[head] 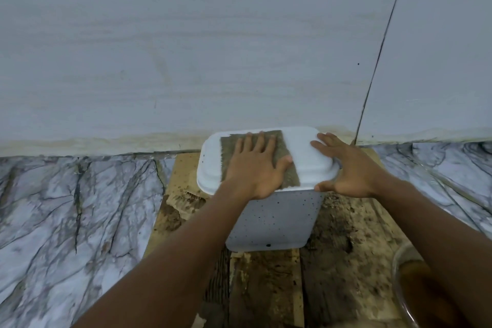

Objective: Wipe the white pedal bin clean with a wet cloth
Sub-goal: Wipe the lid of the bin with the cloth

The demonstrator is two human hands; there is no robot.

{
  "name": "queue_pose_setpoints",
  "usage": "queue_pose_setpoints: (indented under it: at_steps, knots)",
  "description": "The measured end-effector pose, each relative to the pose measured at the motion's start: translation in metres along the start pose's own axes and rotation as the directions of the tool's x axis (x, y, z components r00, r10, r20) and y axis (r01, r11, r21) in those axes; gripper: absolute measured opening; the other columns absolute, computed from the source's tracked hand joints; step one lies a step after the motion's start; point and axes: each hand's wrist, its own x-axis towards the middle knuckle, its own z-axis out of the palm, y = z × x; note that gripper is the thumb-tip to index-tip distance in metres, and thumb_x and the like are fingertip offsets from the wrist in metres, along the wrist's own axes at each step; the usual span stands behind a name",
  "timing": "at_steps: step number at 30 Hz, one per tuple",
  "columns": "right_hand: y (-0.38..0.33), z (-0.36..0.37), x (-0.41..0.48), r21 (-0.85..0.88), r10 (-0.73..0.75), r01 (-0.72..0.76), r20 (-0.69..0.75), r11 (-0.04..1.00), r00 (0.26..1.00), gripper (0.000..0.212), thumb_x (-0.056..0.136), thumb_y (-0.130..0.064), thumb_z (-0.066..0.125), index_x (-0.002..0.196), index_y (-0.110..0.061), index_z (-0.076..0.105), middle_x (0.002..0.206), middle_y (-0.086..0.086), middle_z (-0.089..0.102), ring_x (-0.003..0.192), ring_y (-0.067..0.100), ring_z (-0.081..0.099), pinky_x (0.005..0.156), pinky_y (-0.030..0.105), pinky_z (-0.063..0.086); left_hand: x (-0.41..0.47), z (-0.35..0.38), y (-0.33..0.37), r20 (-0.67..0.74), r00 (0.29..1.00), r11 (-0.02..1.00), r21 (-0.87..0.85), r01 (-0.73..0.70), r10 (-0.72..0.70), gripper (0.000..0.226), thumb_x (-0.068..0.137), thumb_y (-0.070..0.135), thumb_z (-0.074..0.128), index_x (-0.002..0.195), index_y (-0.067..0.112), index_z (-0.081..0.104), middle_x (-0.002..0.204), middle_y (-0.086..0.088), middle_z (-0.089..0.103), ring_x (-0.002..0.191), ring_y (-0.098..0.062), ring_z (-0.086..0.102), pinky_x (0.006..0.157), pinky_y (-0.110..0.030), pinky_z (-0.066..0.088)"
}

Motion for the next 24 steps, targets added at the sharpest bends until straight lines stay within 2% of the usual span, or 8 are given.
queue_pose_setpoints:
  at_steps: [4, 8, 10, 12, 16, 19, 24]
  knots:
    - [0.002, 0.000, 0.004, 0.049, -0.009, 0.008, 0.033, 0.999, 0.999, 0.096, 0.074, -0.041, 0.083, 0.150, -0.034, 0.026, 0.164, -0.004, 0.017, 0.153, 0.018, 0.010, 0.123, 0.047, 0.018, 0.022, -0.004, 0.023, 0.058, 0.988, 0.988, -0.075, -0.138, 0.142, 0.076, 0.102, 0.068, 0.012, 0.164, 0.026, 0.001, 0.172, -0.002, -0.006, 0.158, -0.024, -0.012, 0.127, -0.044, -0.008]
    - [-0.025, -0.002, 0.006, 0.239, 0.075, -0.052, -0.091, 0.970, 0.993, 0.073, 0.091, -0.040, 0.065, 0.154, -0.031, 0.029, 0.164, -0.004, 0.021, 0.153, 0.015, 0.012, 0.124, 0.047, 0.014, 0.014, -0.012, -0.011, -0.003, 0.984, 0.974, -0.145, -0.176, 0.178, 0.070, 0.105, 0.062, 0.023, 0.163, 0.026, 0.012, 0.172, -0.003, 0.000, 0.158, -0.020, -0.006, 0.128, -0.042, -0.001]
    - [-0.047, 0.001, 0.012, 0.184, 0.043, -0.015, -0.150, 0.983, 0.988, 0.064, 0.098, -0.041, 0.053, 0.155, -0.031, 0.026, 0.165, -0.004, 0.016, 0.154, 0.013, 0.004, 0.125, 0.046, 0.007, 0.002, -0.011, -0.037, -0.073, 0.989, 0.986, -0.097, -0.135, 0.128, 0.070, 0.104, 0.062, 0.022, 0.163, 0.024, 0.016, 0.172, -0.006, 0.007, 0.158, -0.021, 0.000, 0.129, -0.045, 0.004]
    - [-0.069, 0.005, 0.023, 0.112, -0.019, 0.039, -0.179, 0.993, 0.984, 0.057, 0.102, -0.044, 0.044, 0.155, -0.030, 0.027, 0.166, -0.004, 0.014, 0.153, 0.011, 0.000, 0.125, 0.042, 0.001, -0.008, -0.010, -0.057, -0.072, 0.996, 0.993, -0.104, -0.059, 0.051, 0.071, 0.103, 0.064, 0.022, 0.163, 0.024, 0.017, 0.171, -0.006, 0.013, 0.158, -0.021, 0.004, 0.128, -0.045, 0.006]
    - [-0.105, 0.026, 0.039, 0.019, -0.108, 0.109, -0.051, 0.994, 0.993, 0.055, 0.104, -0.043, 0.034, 0.156, -0.030, 0.023, 0.166, -0.004, 0.011, 0.153, 0.011, -0.002, 0.119, 0.034, -0.003, -0.017, -0.011, -0.071, -0.054, 0.998, 0.987, -0.157, -0.022, 0.014, 0.073, 0.102, 0.067, 0.027, 0.163, 0.027, 0.017, 0.171, -0.001, 0.014, 0.158, -0.019, 0.006, 0.127, -0.040, 0.006]
    - [-0.109, 0.043, 0.042, -0.136, -0.117, 0.123, 0.048, 0.983, 0.992, 0.054, 0.106, -0.043, 0.019, 0.157, -0.029, 0.017, 0.167, 0.001, 0.009, 0.154, 0.015, -0.003, 0.125, 0.040, -0.004, -0.018, -0.007, -0.071, -0.086, 0.996, 0.978, -0.207, -0.029, 0.012, 0.073, 0.102, 0.066, 0.029, 0.162, 0.027, 0.020, 0.171, 0.000, 0.015, 0.158, -0.017, 0.006, 0.127, -0.039, 0.006]
    - [-0.087, 0.038, 0.036, -0.214, -0.104, 0.109, 0.038, 0.971, 0.994, 0.056, 0.104, -0.051, 0.014, 0.157, -0.035, 0.012, 0.167, -0.008, 0.007, 0.154, 0.011, -0.002, 0.125, 0.040, -0.003, -0.022, 0.001, -0.068, -0.128, 0.992, 0.982, -0.184, -0.046, 0.022, 0.077, 0.096, 0.074, 0.031, 0.162, 0.033, 0.022, 0.171, 0.001, 0.014, 0.158, -0.016, 0.005, 0.128, -0.039, 0.003]
